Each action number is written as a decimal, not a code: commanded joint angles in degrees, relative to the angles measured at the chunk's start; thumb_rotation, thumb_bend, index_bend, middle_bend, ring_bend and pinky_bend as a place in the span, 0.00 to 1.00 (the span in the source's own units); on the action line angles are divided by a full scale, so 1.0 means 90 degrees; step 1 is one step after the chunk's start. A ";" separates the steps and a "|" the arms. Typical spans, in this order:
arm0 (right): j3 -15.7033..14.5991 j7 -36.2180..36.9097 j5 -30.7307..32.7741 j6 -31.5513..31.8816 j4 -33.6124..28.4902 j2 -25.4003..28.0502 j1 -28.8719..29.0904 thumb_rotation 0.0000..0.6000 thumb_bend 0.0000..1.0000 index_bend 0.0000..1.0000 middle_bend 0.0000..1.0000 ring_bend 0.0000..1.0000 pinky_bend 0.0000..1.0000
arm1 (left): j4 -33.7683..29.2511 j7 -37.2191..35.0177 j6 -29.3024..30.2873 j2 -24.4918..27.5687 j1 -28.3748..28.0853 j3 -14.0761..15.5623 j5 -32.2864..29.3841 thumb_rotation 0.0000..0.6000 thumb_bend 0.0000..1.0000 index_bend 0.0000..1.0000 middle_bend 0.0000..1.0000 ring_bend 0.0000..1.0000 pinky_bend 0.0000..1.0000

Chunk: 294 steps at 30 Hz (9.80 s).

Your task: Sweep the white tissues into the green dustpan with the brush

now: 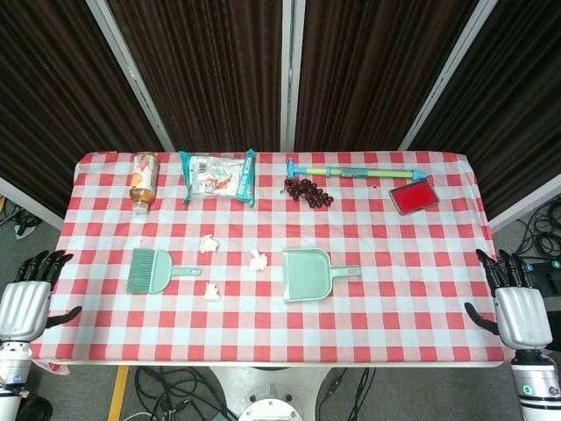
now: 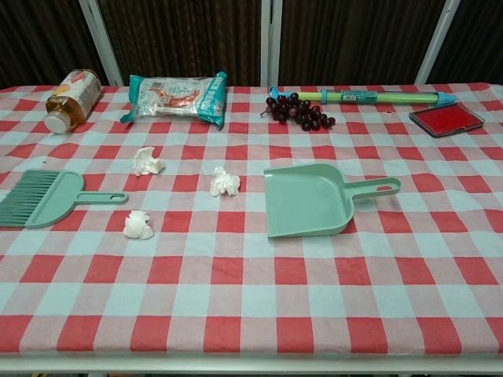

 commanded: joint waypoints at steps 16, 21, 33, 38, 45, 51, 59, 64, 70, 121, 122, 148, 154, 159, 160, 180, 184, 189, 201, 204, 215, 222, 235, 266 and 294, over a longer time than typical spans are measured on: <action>0.0124 -0.0106 0.0054 0.0224 -0.0174 0.0144 -0.0041 1.00 0.14 0.07 0.20 0.02 0.02 | 0.0016 -0.0007 -0.0191 -0.0158 -0.0236 -0.0267 -0.0130 1.00 0.05 0.17 0.13 0.10 0.16; 0.0224 -0.0198 0.0094 0.0276 -0.0257 0.0233 -0.0013 1.00 0.14 0.07 0.21 0.05 0.05 | 0.0178 -0.0356 -0.0867 -0.0250 -0.0908 -0.0658 -0.0191 1.00 0.07 0.25 0.23 0.22 0.33; 0.0287 -0.0318 0.0199 0.0098 -0.0423 0.0387 0.0099 1.00 0.14 0.07 0.21 0.06 0.07 | 0.0810 0.0357 -0.2444 -0.1244 -0.2273 -0.0898 -0.0713 1.00 0.18 0.39 0.40 0.37 0.50; 0.0295 -0.0255 0.0275 0.0026 -0.0338 0.0371 0.0123 1.00 0.13 0.07 0.21 0.06 0.07 | 0.0791 0.1528 -0.2903 -0.1433 -0.2615 -0.0763 -0.1117 1.00 0.22 0.40 0.43 0.39 0.54; 0.0296 -0.0141 0.0349 -0.0079 -0.0228 0.0334 0.0166 1.00 0.14 0.07 0.21 0.06 0.07 | 0.0355 0.2769 -0.3242 -0.1716 -0.3019 -0.0799 -0.2103 1.00 0.23 0.40 0.43 0.39 0.57; 0.0293 -0.0031 0.0414 -0.0134 -0.0140 0.0315 0.0174 1.00 0.14 0.07 0.21 0.06 0.07 | 0.0326 0.4167 -0.3188 -0.2082 -0.3439 -0.0766 -0.3328 1.00 0.23 0.40 0.42 0.39 0.58; 0.0284 0.0094 0.0447 -0.0181 -0.0032 0.0282 0.0186 1.00 0.14 0.07 0.21 0.06 0.07 | 0.0124 0.5319 -0.2876 -0.2360 -0.3865 -0.0532 -0.4435 1.00 0.23 0.40 0.41 0.39 0.58; 0.0274 0.0178 0.0454 -0.0164 0.0033 0.0266 0.0169 1.00 0.14 0.07 0.21 0.06 0.07 | 0.0296 0.5814 -0.2668 -0.2636 -0.4138 -0.0458 -0.5020 1.00 0.23 0.40 0.42 0.39 0.61; 0.0277 0.0224 0.0532 -0.0153 0.0067 0.0297 0.0127 1.00 0.14 0.07 0.21 0.06 0.07 | 0.0394 0.6105 -0.2471 -0.2805 -0.4348 -0.0382 -0.5363 1.00 0.23 0.40 0.43 0.39 0.62; 0.0086 -0.1038 0.0214 -0.1387 -0.0330 0.0047 0.0905 1.00 0.23 0.33 0.37 0.13 0.14 | 0.0034 0.2942 -0.2189 -0.1425 -0.3774 0.0201 -0.2528 1.00 0.42 0.50 0.54 0.46 0.63; 0.0111 -0.1207 0.0234 -0.1494 -0.0317 -0.0047 0.1004 1.00 0.23 0.33 0.37 0.13 0.14 | 0.0020 0.2802 -0.2170 -0.1372 -0.3730 0.0194 -0.2450 1.00 0.42 0.50 0.54 0.46 0.63; 0.0535 -0.3778 0.2040 -0.3309 0.1060 -0.2848 0.3041 1.00 0.17 0.37 0.39 0.14 0.16 | 0.0026 0.1675 -0.2421 -0.1010 -0.3261 0.0159 -0.1661 1.00 0.42 0.50 0.54 0.46 0.62; 0.0506 -0.3856 0.2205 -0.3293 0.1090 -0.2951 0.3166 1.00 0.19 0.39 0.42 0.15 0.16 | 0.0063 0.1726 -0.2447 -0.1044 -0.3240 0.0105 -0.1640 1.00 0.42 0.50 0.54 0.46 0.62; 0.0466 -0.3932 0.2343 -0.3283 0.1180 -0.3047 0.3258 1.00 0.20 0.40 0.42 0.15 0.16 | 0.0080 0.1753 -0.2474 -0.1064 -0.3217 0.0082 -0.1620 1.00 0.42 0.50 0.54 0.46 0.62; 0.0460 -0.3939 0.2367 -0.3281 0.1194 -0.3061 0.3272 1.00 0.21 0.40 0.42 0.15 0.16 | 0.0084 0.1758 -0.2477 -0.1066 -0.3213 0.0080 -0.1612 1.00 0.42 0.50 0.54 0.46 0.62; 0.0472 -0.4005 0.2692 -0.3239 0.1058 -0.2998 0.3583 1.00 0.34 0.57 0.55 0.26 0.19 | 0.0453 0.1615 -0.2683 -0.1097 -0.3253 -0.0085 -0.1494 1.00 0.42 0.50 0.54 0.46 0.62; 0.0606 -0.4082 0.2934 -0.3390 0.0661 -0.2639 0.3732 1.00 0.36 0.60 0.57 0.27 0.19 | 0.0859 0.1300 -0.2725 -0.1213 -0.3345 -0.0179 -0.1265 1.00 0.42 0.50 0.54 0.46 0.61; 0.0800 -0.4236 0.3457 -0.3709 0.0268 -0.2213 0.4048 1.00 0.36 0.61 0.58 0.27 0.19 | 0.1673 0.0472 -0.2928 -0.1507 -0.3557 -0.0356 -0.0970 1.00 0.42 0.50 0.54 0.46 0.61; 0.0576 -0.4793 0.4369 -0.3839 0.0287 -0.2228 0.4676 1.00 0.36 0.61 0.58 0.27 0.19 | 0.3407 -0.1543 -0.3431 -0.2382 -0.4107 -0.0499 -0.0354 1.00 0.43 0.50 0.54 0.46 0.60; 0.0479 -0.4894 0.4484 -0.3796 0.0382 -0.2309 0.4784 1.00 0.36 0.61 0.58 0.27 0.19 | 0.3622 -0.1865 -0.3533 -0.2510 -0.4253 -0.0463 -0.0181 1.00 0.43 0.50 0.54 0.46 0.60; 0.0374 -0.4881 0.4646 -0.3591 0.0632 -0.2759 0.5056 1.00 0.36 0.62 0.58 0.27 0.19 | 0.3765 -0.2685 -0.3780 -0.2731 -0.4728 -0.0394 0.0243 1.00 0.43 0.50 0.54 0.46 0.59; 0.0349 -0.4739 0.4662 -0.3505 0.0845 -0.3009 0.5143 1.00 0.37 0.62 0.58 0.27 0.20 | 0.3707 -0.3543 -0.3851 -0.2832 -0.4957 -0.0483 0.0302 1.00 0.43 0.50 0.54 0.46 0.59; 0.0509 -0.4176 0.4502 -0.3402 0.1381 -0.3513 0.5197 1.00 0.39 0.62 0.58 0.29 0.19 | 0.3399 -0.4991 -0.3956 -0.2814 -0.5298 -0.0589 0.0387 1.00 0.43 0.50 0.54 0.46 0.59; 0.0366 -0.3205 0.3388 -0.3781 0.2088 -0.3848 0.5172 1.00 0.40 0.63 0.58 0.29 0.18 | 0.2277 -0.6085 -0.3170 -0.2017 -0.4652 -0.0405 0.0069 1.00 0.45 0.50 0.54 0.46 0.60; 0.0209 -0.3160 0.3004 -0.3806 0.1728 -0.3673 0.4986 1.00 0.40 0.63 0.58 0.29 0.17 | 0.0739 -0.1680 -0.2089 -0.2361 -0.3108 -0.0312 -0.1394 1.00 0.46 0.50 0.54 0.46 0.61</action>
